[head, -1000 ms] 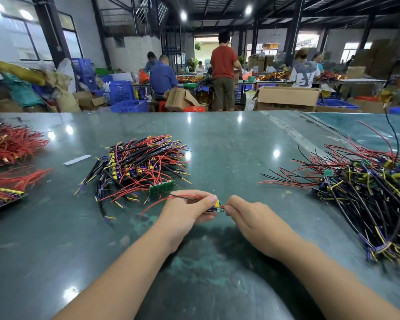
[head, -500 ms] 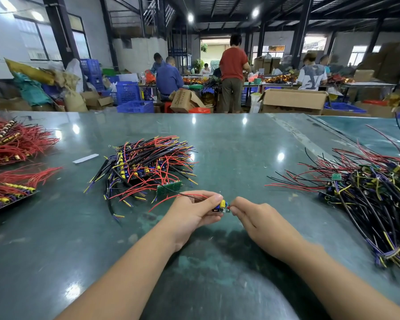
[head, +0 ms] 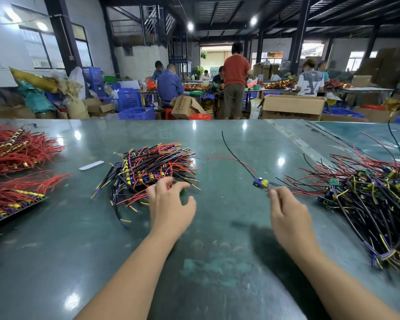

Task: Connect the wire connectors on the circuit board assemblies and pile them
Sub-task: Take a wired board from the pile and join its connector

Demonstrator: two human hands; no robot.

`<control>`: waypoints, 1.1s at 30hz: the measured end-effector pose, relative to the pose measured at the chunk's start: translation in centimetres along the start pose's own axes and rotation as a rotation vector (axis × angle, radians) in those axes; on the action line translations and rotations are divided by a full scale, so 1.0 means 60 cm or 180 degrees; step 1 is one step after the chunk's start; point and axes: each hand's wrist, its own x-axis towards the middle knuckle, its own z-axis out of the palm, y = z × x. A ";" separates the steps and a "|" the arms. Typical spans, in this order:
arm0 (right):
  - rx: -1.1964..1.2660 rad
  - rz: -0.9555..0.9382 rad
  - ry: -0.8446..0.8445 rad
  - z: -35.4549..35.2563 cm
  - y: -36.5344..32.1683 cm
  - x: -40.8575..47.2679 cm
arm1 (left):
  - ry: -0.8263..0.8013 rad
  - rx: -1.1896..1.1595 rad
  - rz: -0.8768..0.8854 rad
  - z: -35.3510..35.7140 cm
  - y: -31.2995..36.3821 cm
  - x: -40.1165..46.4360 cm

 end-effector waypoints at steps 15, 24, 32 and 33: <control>0.1261 0.1288 -0.0103 0.018 0.009 0.031 | 0.0577 -0.0333 0.0385 -0.003 0.011 0.013; 0.2851 0.2256 -0.0079 0.020 -0.036 0.106 | -0.0554 -0.0096 0.0504 0.085 0.072 0.087; 0.1049 0.1197 -0.0552 0.023 -0.004 0.070 | 0.0443 0.0585 -0.0320 0.015 -0.042 0.135; 0.1023 0.1077 -0.0507 0.025 0.000 0.061 | 0.0601 0.0727 -0.0722 0.000 -0.063 0.142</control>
